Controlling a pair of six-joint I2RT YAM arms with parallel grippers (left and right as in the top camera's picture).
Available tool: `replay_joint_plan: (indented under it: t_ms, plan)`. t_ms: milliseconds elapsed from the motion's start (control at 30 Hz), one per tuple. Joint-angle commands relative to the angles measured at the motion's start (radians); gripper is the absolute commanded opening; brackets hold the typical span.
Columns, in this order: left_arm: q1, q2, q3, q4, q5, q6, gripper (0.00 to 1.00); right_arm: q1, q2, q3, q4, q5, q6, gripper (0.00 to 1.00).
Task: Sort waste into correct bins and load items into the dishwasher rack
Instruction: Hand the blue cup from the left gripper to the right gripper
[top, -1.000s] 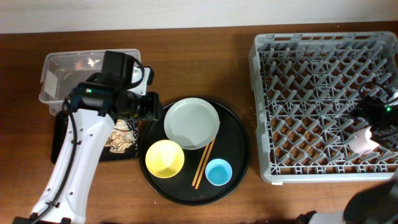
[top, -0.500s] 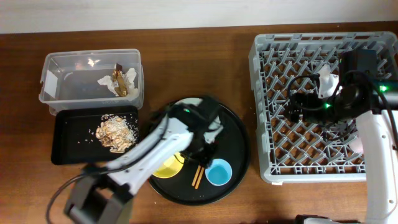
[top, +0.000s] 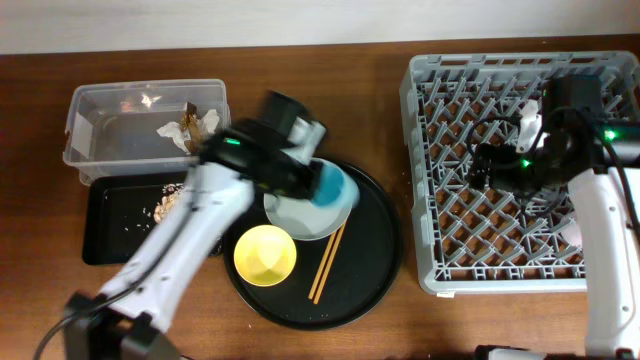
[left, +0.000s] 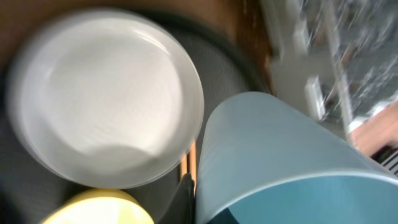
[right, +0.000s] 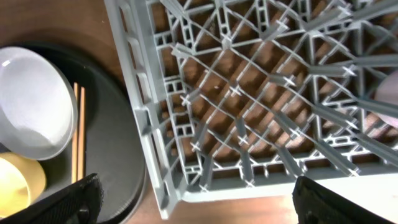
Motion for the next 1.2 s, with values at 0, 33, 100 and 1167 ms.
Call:
replay_joint_plan:
  t_ms: [0, 33, 100, 1167]
  plan:
    - [0.204, -0.027, 0.010, 0.110, 0.406, -0.060, 0.00, 0.009, 0.040, 0.006, 0.035, -0.291, -0.145, 0.98]
    - [0.230, -0.013, 0.003, 0.156, 0.553, -0.062, 0.00, 0.009, 0.055, 0.006, 0.033, -0.456, -0.272, 0.98]
    - [0.250, 0.028, 0.003, 0.215, 0.726, -0.062, 0.00, 0.009, 0.081, 0.006, 0.002, -0.707, -0.431, 0.98]
    - [0.147, 0.076, 0.003, 0.364, 1.058, -0.114, 0.00, 0.186, 0.105, 0.000, 0.109, -1.204, -0.660, 0.62]
